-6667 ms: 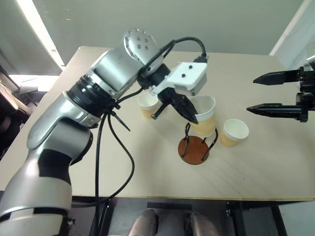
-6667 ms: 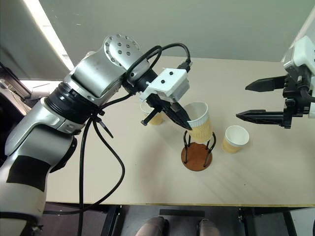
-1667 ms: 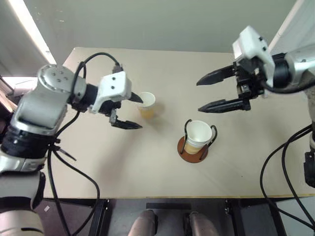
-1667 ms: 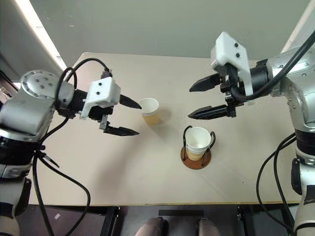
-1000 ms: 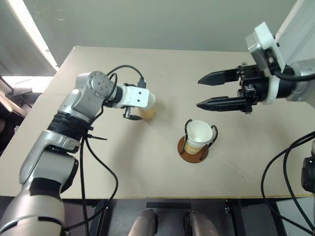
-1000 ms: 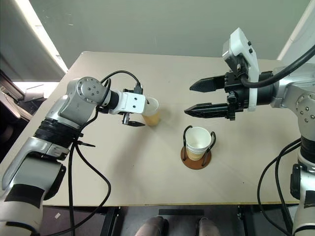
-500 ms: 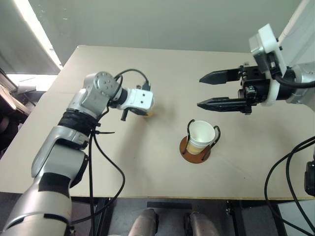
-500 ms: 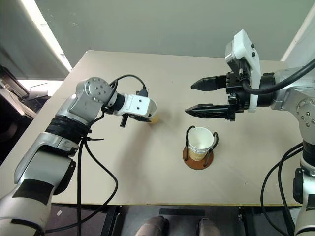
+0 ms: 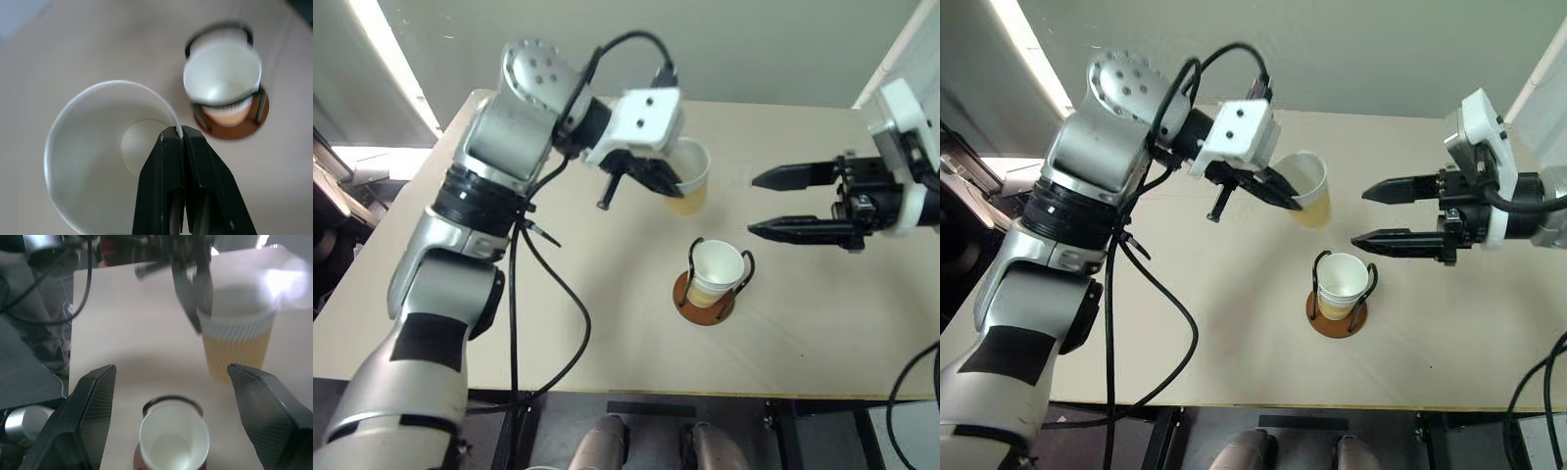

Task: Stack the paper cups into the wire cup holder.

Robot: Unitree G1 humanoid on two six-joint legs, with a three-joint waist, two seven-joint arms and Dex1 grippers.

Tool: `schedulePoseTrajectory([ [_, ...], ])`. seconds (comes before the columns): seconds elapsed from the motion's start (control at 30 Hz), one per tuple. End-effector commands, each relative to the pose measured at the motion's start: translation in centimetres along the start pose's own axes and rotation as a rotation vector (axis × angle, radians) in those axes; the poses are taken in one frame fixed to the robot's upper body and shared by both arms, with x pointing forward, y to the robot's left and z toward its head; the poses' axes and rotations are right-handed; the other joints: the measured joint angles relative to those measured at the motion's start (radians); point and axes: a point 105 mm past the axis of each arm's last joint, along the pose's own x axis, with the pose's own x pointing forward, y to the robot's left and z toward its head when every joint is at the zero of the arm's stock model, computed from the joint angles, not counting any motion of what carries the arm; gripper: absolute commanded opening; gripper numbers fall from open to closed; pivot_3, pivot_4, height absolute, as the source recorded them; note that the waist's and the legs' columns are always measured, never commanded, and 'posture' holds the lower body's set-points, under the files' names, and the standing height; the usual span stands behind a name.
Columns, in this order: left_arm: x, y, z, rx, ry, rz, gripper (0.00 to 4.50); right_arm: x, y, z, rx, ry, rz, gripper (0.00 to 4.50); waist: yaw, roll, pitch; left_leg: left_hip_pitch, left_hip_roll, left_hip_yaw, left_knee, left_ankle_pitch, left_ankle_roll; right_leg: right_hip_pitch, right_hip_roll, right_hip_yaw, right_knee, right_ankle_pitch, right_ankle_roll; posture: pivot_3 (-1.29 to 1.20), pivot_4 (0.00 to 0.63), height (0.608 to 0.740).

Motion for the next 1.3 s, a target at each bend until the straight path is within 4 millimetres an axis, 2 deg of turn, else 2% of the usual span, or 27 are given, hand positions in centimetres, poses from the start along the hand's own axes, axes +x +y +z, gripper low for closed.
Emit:
schedulePoseTrajectory([
  [0.03,0.2,0.0,2.6,0.069,-0.048,-0.065,0.04,-1.7,0.2,1.2,-0.051,-0.022,-0.081,3.78,0.000,0.000,0.000,0.000,0.000,0.000,0.000,0.000,0.000,0.000,0.000,0.000,0.000,0.000,0.000,0.00,0.150,0.740],
  [0.17,1.1,-0.2,4.4,0.099,-0.099,-0.123,0.04,-2.7,0.3,1.8,-0.075,-0.029,-0.139,3.78,0.000,0.000,0.000,0.001,0.000,0.000,0.000,0.000,0.000,0.000,0.000,0.000,0.001,0.000,0.000,0.00,0.150,0.740],
  [0.3,1.7,-0.8,4.9,0.101,-0.116,-0.172,0.04,-3.4,0.2,2.2,-0.088,-0.031,-0.180,3.78,0.000,0.000,0.000,0.001,0.000,0.001,0.000,0.000,0.000,0.000,0.000,0.000,0.000,0.000,0.000,0.00,0.150,0.740],
  [0.4,2.2,-1.5,4.6,0.091,-0.117,-0.212,0.04,-4.3,0.1,2.5,-0.096,-0.020,-0.221,3.78,0.002,0.000,0.000,0.001,0.000,0.001,0.000,0.000,0.000,0.000,0.000,0.000,0.000,0.000,0.001,0.00,0.150,0.740],
  [0.53,2.8,-2.6,4.1,0.077,-0.114,-0.272,0.04,-5.6,1.1,2.1,-0.075,0.032,-0.237,3.78,0.006,0.000,0.000,0.000,0.000,0.001,0.000,0.000,0.000,0.000,0.000,0.000,0.000,0.000,0.001,0.00,0.150,0.740],
  [0.7,3.1,-2.9,3.8,0.079,-0.112,-0.301,0.04,-5.8,1.9,1.4,-0.051,0.072,-0.232,3.78,0.006,0.000,0.000,0.001,0.000,0.001,0.000,0.000,0.001,0.000,0.000,0.000,0.000,0.000,0.001,0.00,0.150,0.740],
  [0.97,3.7,-3.0,3.2,0.099,-0.096,-0.319,0.04,-6.3,2.4,1.6,-0.056,0.086,-0.267,3.78,0.006,0.000,0.000,0.001,0.000,0.001,0.001,0.000,0.001,0.001,0.000,0.000,0.000,0.001,0.002,0.00,0.150,0.740],
  [1.1,4.7,-2.8,2.3,0.127,-0.063,-0.316,0.04,-6.4,2.6,1.6,-0.057,0.085,-0.277,3.78,0.007,0.000,0.000,0.001,0.000,0.001,0.002,-0.001,0.001,0.001,0.000,0.000,0.000,0.001,0.002,0.00,0.150,0.740],
  [1.27,6.0,-3.1,2.3,0.100,-0.094,-0.332,0.04,-6.5,2.7,1.5,-0.054,0.095,-0.279,3.78,0.008,0.000,0.000,0.001,0.000,0.002,0.002,-0.001,0.002,0.002,0.000,0.001,0.000,0.000,0.003,0.00,0.150,0.740],
  [1.3,6.3,-3.1,2.4,0.098,-0.101,-0.333,0.22,-6.5,2.7,1.5,-0.055,0.096,-0.280,3.78,0.008,0.000,0.000,0.001,0.000,0.002,0.002,-0.001,0.002,0.002,0.000,0.000,0.000,0.000,0.003,0.00,0.150,0.740],
])
